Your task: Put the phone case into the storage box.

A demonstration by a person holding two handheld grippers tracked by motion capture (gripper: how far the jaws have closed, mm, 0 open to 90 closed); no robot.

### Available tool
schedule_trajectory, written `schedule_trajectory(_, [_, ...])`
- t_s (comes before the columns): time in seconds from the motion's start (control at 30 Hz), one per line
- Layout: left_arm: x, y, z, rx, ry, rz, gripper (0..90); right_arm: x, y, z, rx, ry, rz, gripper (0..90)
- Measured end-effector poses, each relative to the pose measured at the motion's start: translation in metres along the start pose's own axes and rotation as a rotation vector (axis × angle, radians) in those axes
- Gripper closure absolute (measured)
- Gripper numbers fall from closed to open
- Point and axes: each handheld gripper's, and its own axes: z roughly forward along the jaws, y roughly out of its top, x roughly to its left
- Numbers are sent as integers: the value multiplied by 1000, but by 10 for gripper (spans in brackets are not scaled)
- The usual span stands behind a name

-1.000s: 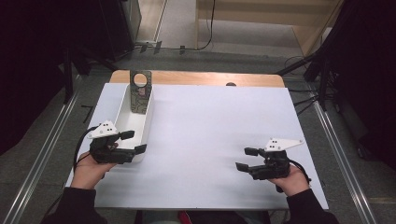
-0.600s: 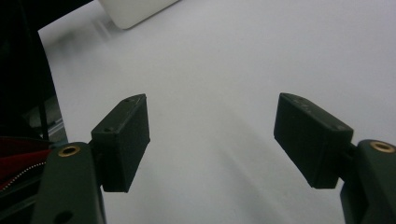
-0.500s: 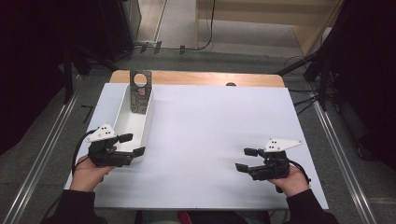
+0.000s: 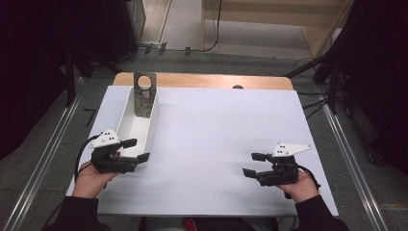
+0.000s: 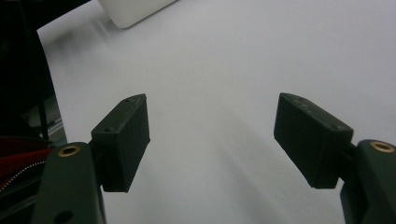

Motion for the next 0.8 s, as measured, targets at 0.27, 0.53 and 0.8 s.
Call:
schedule_trajectory(0.27, [0, 0, 1, 4, 3, 2, 249, 0, 0, 0, -1, -1, -1, 257])
schedule_trajectory(0.53, [0, -1, 1, 13, 2, 11, 249, 0, 0, 0, 2, 1, 0, 257])
schedule_trajectory(0.8, [0, -1, 2, 14, 1, 16, 249, 0, 0, 0, 2, 1, 0, 256])
